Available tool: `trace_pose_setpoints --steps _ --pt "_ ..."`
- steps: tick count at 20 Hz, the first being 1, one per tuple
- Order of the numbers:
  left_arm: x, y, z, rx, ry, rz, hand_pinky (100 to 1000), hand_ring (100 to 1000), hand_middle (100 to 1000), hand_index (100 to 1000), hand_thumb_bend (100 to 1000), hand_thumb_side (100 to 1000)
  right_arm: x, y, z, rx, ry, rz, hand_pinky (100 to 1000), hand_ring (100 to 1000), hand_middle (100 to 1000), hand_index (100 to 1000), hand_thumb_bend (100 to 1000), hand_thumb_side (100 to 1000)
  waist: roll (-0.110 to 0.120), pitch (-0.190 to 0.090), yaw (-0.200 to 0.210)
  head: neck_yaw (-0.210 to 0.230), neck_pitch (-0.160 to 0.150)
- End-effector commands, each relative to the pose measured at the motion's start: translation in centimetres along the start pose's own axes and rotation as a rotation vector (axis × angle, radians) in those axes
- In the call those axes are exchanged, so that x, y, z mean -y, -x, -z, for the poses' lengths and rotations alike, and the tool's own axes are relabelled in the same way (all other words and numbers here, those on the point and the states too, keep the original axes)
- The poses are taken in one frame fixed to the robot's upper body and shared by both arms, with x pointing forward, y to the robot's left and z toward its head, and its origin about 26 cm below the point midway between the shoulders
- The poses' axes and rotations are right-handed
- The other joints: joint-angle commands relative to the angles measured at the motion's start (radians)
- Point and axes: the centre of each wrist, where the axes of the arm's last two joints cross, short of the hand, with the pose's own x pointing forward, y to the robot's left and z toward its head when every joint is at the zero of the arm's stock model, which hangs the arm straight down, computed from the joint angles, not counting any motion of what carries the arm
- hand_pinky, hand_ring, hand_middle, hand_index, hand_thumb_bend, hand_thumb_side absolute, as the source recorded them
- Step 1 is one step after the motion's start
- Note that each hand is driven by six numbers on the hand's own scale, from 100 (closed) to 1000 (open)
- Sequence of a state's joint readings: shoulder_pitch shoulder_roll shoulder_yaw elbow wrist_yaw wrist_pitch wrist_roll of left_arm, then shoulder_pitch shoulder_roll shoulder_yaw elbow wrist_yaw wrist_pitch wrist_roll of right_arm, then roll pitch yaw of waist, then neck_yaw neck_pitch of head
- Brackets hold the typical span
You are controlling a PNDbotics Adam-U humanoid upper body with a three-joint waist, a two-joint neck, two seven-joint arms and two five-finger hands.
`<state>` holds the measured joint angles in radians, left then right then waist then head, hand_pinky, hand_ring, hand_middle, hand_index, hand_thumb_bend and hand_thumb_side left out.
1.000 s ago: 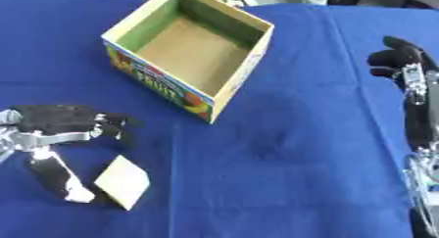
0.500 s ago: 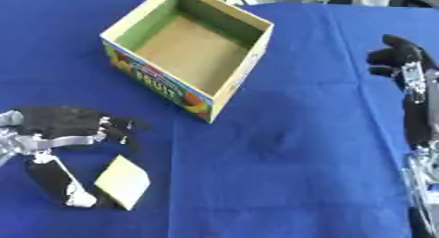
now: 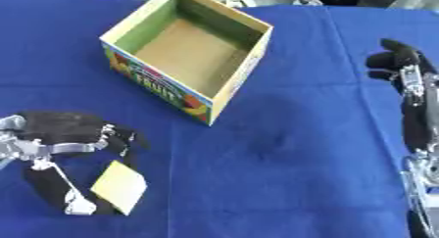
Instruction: Pick up objects on the table and place them in the box.
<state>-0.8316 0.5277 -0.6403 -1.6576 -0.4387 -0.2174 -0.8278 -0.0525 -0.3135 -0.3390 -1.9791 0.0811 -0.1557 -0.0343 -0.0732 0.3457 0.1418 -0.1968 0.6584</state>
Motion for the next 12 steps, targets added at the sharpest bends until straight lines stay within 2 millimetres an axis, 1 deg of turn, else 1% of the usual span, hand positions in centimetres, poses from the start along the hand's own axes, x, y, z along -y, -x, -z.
trace_pose_setpoints --steps 1,2,4,5,8,10,12 --pt "0.26 0.51 0.15 -0.024 0.040 0.000 668 735 870 718 353 353 0.52 -0.65 0.36 0.027 0.007 -0.016 713 726 642 850 100 1000 0.001 -0.016 -0.003 0.002 -0.012" --pt "0.42 0.64 0.27 -0.027 0.047 -0.003 651 717 864 707 341 351 0.52 -0.64 0.35 0.027 0.008 -0.016 713 726 642 850 100 1000 0.001 -0.016 -0.003 0.003 -0.013" --pt "0.68 0.77 0.51 -0.028 0.047 -0.006 592 651 839 673 295 322 0.53 -0.62 0.31 0.026 0.009 -0.015 713 726 641 850 100 1000 0.000 -0.015 -0.003 0.003 -0.014" --pt "0.81 0.81 0.63 -0.026 0.042 -0.010 581 639 834 667 287 319 0.53 -0.62 0.31 0.026 0.010 -0.014 713 726 641 850 100 1000 0.000 -0.015 -0.004 0.004 -0.014" --pt "0.89 0.81 0.65 -0.022 0.015 -0.014 507 572 818 642 230 289 0.55 -0.60 0.29 0.024 0.011 -0.014 713 726 641 850 100 1000 -0.001 -0.016 -0.004 0.004 -0.014" --pt "0.81 0.76 0.51 -0.023 -0.005 -0.012 501 566 817 641 222 286 0.57 -0.60 0.27 0.023 0.013 -0.013 713 726 641 850 100 1000 0.000 -0.016 -0.004 0.005 -0.014" --pt "0.39 0.45 0.11 -0.018 -0.037 -0.003 490 555 812 627 183 271 0.57 -0.59 0.26 0.021 0.013 -0.013 713 726 641 851 100 1000 0.001 -0.016 -0.004 0.003 -0.015"
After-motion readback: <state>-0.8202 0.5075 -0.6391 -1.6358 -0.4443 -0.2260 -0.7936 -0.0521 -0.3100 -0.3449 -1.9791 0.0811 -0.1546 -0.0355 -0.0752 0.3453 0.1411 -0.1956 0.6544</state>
